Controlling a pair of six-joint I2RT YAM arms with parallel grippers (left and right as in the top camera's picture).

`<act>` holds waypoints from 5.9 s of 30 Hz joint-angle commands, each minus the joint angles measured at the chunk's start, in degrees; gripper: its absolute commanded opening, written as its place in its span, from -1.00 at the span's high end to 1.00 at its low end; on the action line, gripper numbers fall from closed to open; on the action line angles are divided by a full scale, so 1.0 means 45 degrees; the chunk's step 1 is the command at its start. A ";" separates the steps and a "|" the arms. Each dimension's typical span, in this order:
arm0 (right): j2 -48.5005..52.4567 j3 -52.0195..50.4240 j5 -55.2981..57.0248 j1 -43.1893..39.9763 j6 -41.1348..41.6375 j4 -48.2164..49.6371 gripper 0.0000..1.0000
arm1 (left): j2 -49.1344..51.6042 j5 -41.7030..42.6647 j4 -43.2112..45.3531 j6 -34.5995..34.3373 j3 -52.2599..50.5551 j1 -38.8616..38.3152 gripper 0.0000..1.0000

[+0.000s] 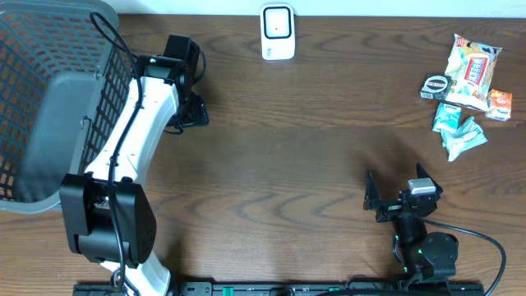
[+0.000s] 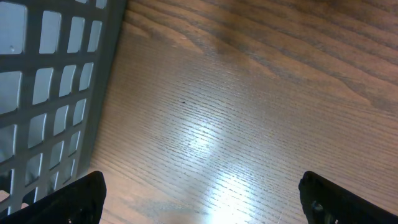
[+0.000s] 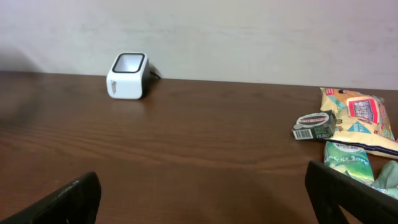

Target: Scan the item barcode

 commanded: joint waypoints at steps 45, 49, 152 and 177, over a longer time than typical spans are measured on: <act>-0.0073 -0.0010 -0.0102 -0.0117 0.0078 -0.0024 -0.99 | -0.0291 -0.0058 -0.0282 -0.0126 -0.0029 0.0053 -0.96; -0.0073 -0.0015 -0.0102 -0.0117 0.0078 -0.0024 -0.99 | -0.0913 0.1030 -0.0272 -0.0131 -0.0345 0.0039 -0.96; -0.0073 -0.0010 -0.0102 -0.0117 0.0078 -0.0019 -0.99 | -2.3363 0.5508 1.2594 0.4328 -1.7709 0.1982 -0.95; -0.0073 -0.0010 -0.0102 -0.0117 0.0078 -0.0019 -0.99 | -2.3367 0.4838 1.5781 0.4036 -1.9759 0.1982 -0.95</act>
